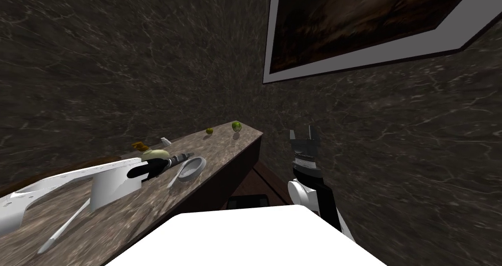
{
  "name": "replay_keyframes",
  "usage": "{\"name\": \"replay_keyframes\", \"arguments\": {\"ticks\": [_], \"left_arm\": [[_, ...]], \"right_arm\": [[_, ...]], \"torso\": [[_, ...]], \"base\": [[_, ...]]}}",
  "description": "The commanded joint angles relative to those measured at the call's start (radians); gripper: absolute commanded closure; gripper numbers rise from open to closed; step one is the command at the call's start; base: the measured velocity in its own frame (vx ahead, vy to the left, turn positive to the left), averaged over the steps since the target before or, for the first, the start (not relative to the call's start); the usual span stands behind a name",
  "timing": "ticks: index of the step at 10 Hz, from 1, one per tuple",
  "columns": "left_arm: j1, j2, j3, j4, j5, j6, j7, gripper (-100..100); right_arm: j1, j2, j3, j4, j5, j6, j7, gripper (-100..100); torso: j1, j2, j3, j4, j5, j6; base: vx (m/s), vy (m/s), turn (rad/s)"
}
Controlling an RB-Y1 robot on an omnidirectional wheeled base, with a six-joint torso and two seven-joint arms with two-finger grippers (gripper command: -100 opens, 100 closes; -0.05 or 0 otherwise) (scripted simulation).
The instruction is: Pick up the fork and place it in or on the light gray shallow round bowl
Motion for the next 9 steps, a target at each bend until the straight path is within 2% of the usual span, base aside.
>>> {"name": "replay_keyframes", "arguments": {"ticks": [1,2,3,4,9], "left_arm": [[0.005,0.032,0.015,-0.031,0.016,0.016,0.014,-100],[0.006,0.050,0.022,-0.050,0.026,0.026,0.022,-100],[0.022,0.042,0.029,-0.038,0.018,0.012,0.020,-100],[0.023,0.044,0.031,-0.041,0.019,0.014,0.022,0],[0.023,0.044,0.031,-0.040,0.019,0.014,0.022,0]], "right_arm": [[0.000,0.000,0.000,0.000,0.000,0.000,0.000,0],[0.000,0.000,0.000,0.000,0.000,0.000,0.000,0],[0.000,0.000,0.000,0.000,0.000,0.000,0.000,0],[0.000,0.000,0.000,0.000,0.000,0.000,0.000,0],[0.000,0.000,0.000,0.000,0.000,0.000,0.000,0]], "torso": [[0.000,0.000,0.000,0.000,0.000,0.000],[0.000,0.000,0.000,0.000,0.000,0.000],[0.000,0.000,0.000,0.000,0.000,0.000],[-0.001,0.000,0.000,0.000,0.000,0.000],[-0.001,0.001,0.000,0.000,0.000,0.000]], "base": [[0.014,0.024,0.074],[0.015,0.025,0.053],[0.007,0.010,0.006],[0.000,0.000,0.000],[0.000,0.000,0.000]]}}
